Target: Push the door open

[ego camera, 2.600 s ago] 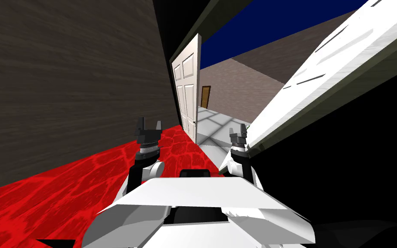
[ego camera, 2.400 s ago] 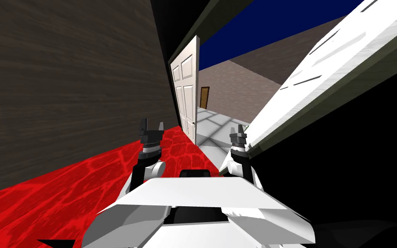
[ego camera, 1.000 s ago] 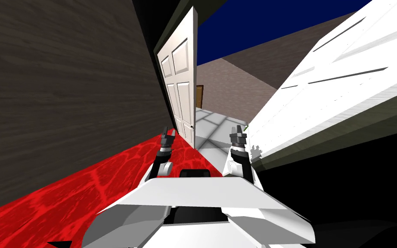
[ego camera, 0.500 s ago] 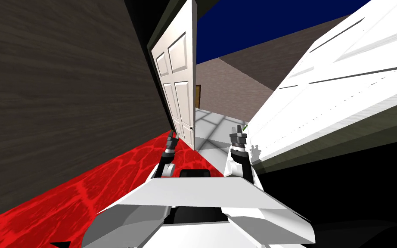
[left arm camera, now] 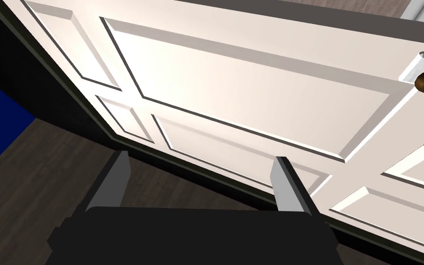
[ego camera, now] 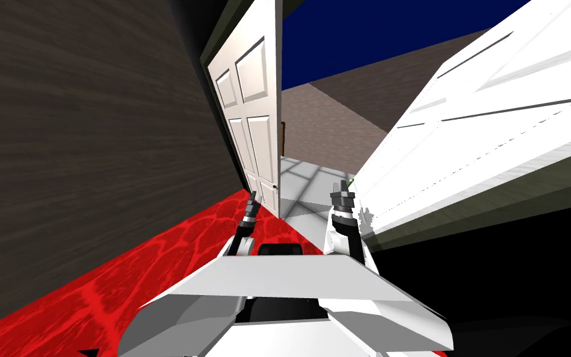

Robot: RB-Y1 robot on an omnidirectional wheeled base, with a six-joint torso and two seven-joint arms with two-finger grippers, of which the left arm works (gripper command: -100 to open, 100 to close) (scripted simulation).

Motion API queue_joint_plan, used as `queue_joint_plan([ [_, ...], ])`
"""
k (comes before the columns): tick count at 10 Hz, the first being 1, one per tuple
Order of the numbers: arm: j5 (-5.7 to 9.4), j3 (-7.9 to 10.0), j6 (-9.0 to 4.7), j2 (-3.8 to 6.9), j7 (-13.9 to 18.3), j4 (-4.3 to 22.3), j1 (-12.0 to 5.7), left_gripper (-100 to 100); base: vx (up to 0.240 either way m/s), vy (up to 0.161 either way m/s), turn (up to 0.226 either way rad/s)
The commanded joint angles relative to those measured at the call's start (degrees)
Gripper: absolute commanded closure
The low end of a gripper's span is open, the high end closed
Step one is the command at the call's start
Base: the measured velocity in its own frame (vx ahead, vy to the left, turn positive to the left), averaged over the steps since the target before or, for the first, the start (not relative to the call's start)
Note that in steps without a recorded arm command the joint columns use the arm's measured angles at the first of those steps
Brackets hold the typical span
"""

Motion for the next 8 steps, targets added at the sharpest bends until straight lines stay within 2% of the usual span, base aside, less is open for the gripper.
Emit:
queue_joint_plan([
  [1, -0.25, -0.78, -0.08, 0.19, -0.06, 2.09, -0.33, -100, 0.085, 0.091, -0.094],
  [5, -0.84, -2.53, -1.04, 0.42, -0.24, 8.73, -1.98, -100, 0.079, 0.093, -0.118],
  [6, -0.84, -2.53, -1.04, 0.42, -0.24, 8.75, -1.98, -100, 0.048, 0.062, -0.027],
  [8, -1.13, -3.38, -1.5, 0.51, -0.33, 12.0, -2.79, -100, 0.054, 0.055, -0.084],
])
